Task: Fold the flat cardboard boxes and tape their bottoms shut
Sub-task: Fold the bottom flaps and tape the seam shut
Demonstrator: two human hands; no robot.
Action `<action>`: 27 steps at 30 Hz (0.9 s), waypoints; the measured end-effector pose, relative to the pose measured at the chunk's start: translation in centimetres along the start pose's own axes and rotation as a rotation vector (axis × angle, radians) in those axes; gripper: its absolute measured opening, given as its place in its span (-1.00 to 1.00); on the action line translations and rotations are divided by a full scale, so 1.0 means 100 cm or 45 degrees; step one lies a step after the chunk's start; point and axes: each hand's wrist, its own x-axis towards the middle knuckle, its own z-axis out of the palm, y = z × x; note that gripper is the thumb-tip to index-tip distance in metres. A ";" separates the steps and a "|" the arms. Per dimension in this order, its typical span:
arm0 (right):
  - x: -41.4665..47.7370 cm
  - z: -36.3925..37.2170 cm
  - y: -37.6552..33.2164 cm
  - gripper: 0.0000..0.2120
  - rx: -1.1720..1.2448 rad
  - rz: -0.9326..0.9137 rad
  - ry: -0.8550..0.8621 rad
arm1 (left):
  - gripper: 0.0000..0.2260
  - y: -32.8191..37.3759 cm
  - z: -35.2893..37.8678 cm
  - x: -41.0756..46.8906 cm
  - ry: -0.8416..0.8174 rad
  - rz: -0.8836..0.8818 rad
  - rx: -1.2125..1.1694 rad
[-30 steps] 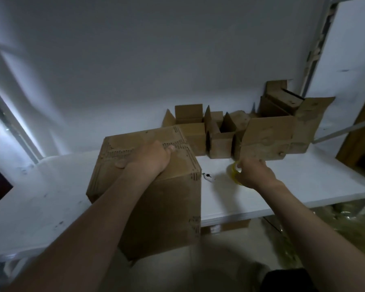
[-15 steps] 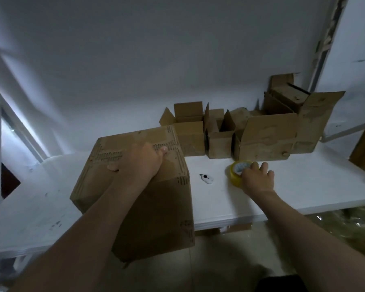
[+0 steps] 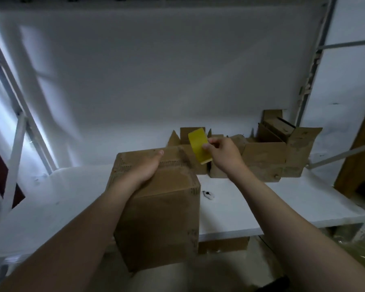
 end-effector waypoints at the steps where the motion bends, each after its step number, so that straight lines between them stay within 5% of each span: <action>1: -0.002 0.008 -0.013 -0.74 0.039 -0.012 -0.026 | -0.45 -0.003 -0.005 0.000 -0.008 0.007 -0.130; 6: -0.007 0.055 -0.056 -0.76 0.045 0.020 -0.191 | -0.58 -0.022 -0.030 -0.003 -0.124 -0.033 -0.598; 11: 0.009 0.088 -0.061 -0.85 0.054 0.066 -0.337 | -0.56 -0.034 -0.046 0.007 -0.206 0.002 -0.725; 22: 0.039 0.109 -0.060 -0.92 0.098 -0.149 -0.428 | -0.85 -0.023 -0.071 0.035 0.426 0.352 -0.216; 27: 0.041 0.113 -0.050 -0.53 -0.054 -0.426 -0.385 | -0.88 -0.023 -0.082 0.046 0.541 0.281 -0.204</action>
